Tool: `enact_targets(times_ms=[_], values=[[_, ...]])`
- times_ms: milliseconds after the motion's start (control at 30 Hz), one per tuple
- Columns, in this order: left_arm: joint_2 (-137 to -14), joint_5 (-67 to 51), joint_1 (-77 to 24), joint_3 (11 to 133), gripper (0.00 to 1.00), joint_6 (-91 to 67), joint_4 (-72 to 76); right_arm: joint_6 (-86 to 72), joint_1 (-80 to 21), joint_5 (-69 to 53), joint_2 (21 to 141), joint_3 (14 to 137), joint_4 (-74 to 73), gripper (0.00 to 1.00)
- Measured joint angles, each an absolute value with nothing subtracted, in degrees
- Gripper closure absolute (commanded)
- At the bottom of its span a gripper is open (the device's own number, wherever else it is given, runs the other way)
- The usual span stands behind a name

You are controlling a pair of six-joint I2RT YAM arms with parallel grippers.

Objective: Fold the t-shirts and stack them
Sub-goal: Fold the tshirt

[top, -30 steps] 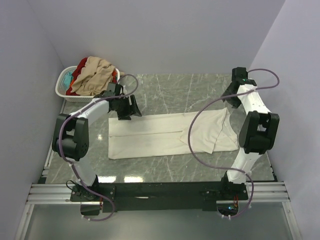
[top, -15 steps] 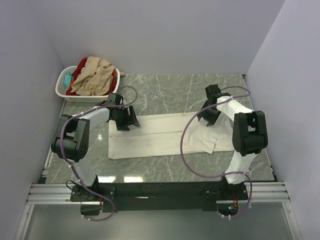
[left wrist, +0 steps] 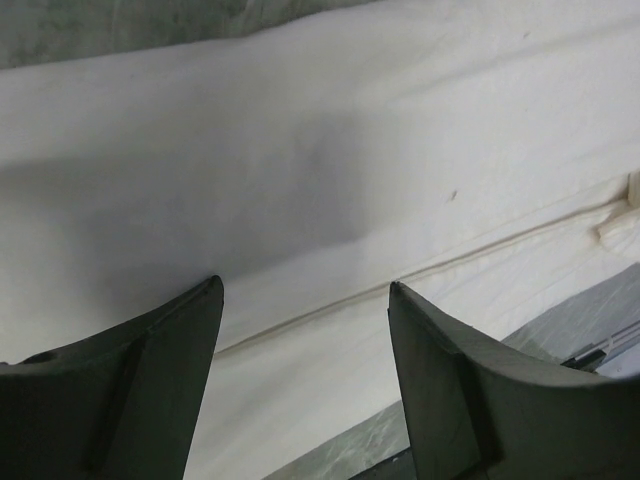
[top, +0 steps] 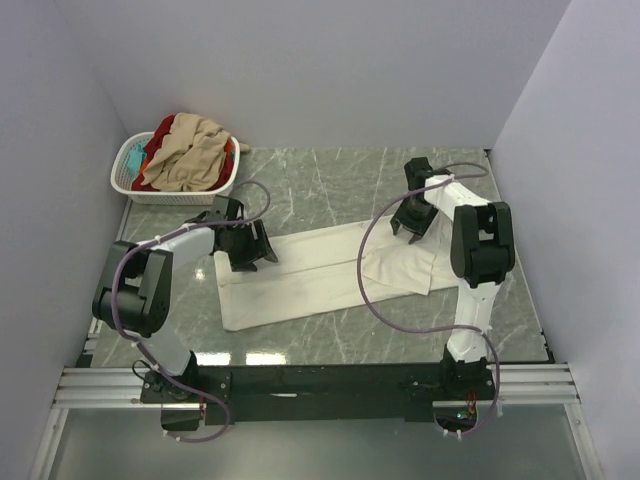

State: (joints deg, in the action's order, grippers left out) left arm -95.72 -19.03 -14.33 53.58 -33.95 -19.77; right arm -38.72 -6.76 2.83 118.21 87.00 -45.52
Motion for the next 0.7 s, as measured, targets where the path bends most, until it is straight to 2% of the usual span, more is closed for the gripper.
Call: enact_targets(times_ms=[400,600,700], values=[[-89.58,-20.16,-14.87,53.58,0.26,-32.58,-28.64,-36.07,-6.44,2.31,132.38,112.29,-52.29,0.43],[-85.32,-19.38,-14.87,53.58,0.26,-32.60,-29.17,-35.38,-6.37,0.97,130.78,114.61,-52.07,0.44],[-85.21,-19.00,-14.87,52.95,0.26,-32.62,-28.56,-35.29,-6.35,0.34,125.60,109.34,-50.00,0.44]])
